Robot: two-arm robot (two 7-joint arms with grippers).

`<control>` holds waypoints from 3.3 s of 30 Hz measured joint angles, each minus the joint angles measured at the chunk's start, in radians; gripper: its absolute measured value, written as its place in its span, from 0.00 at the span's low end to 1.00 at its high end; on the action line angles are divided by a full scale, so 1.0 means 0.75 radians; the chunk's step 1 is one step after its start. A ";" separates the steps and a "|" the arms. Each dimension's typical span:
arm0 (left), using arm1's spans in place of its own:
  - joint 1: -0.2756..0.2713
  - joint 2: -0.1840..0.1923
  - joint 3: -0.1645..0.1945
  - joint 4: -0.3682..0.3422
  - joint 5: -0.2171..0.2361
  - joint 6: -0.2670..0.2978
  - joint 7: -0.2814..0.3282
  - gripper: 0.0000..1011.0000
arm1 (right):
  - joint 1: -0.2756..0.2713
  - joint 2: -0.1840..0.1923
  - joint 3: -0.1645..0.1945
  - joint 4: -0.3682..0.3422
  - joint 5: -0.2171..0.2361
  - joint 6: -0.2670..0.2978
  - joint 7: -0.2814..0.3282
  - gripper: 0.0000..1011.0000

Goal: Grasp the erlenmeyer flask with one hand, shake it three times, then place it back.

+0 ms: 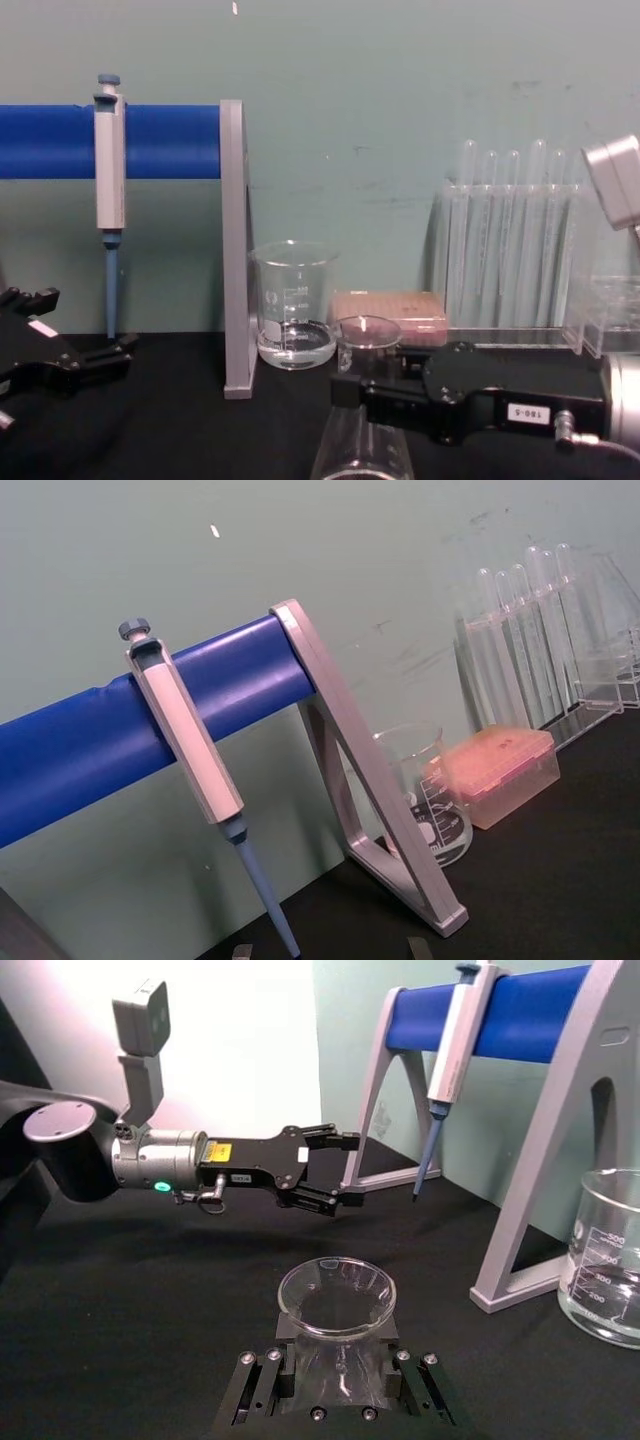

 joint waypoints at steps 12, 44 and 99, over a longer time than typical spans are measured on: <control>0.000 0.000 0.000 0.000 0.000 0.000 0.000 0.99 | -0.063 0.012 0.083 -0.100 0.060 0.028 -0.119 0.45; 0.000 0.000 0.000 0.000 0.000 0.000 0.000 0.99 | -0.366 0.033 0.372 -0.674 -0.141 0.098 -0.824 0.45; 0.000 0.000 0.000 0.000 0.000 0.000 0.000 0.99 | -0.277 -0.030 0.248 -0.631 -0.264 0.152 -0.650 0.45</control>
